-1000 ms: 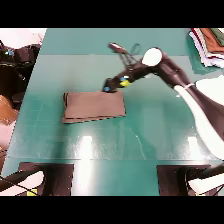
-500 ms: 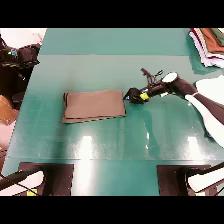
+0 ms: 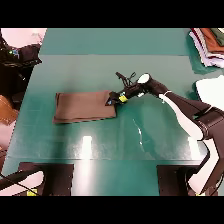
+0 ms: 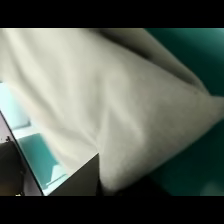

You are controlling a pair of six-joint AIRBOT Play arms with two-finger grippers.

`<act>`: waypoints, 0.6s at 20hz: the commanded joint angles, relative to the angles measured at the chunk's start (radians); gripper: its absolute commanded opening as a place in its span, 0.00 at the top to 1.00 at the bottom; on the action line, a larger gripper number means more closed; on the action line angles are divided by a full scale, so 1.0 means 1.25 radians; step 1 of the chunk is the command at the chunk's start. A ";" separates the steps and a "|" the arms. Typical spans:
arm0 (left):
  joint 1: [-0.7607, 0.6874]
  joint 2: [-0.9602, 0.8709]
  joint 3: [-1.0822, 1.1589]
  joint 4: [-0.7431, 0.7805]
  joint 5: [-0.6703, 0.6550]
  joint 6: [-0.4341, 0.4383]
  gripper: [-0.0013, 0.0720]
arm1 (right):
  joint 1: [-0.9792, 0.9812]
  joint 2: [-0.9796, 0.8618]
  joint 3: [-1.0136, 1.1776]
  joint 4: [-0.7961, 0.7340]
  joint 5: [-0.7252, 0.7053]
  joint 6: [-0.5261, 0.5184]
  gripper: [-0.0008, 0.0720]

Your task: Fold the shirts.

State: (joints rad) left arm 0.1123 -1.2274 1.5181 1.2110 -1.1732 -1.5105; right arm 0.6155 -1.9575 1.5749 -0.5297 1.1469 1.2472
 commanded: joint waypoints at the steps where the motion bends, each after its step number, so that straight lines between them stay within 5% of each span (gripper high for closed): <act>1: -0.023 0.000 0.000 -0.016 0.001 0.000 0.95 | -0.007 -0.013 0.086 0.003 0.008 -0.012 0.96; 5: -0.122 0.000 0.000 -0.007 0.011 0.001 0.95 | -0.125 0.046 0.116 -0.022 0.010 0.038 0.96; 12: -0.245 0.000 0.000 -0.008 0.056 0.008 0.95 | -0.477 0.261 0.116 -0.298 0.017 0.139 0.96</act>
State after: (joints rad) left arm -0.1444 -1.2274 1.5181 1.2007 -1.1263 -1.5028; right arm 0.1928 -1.7287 1.7161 -0.7597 1.1648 1.3643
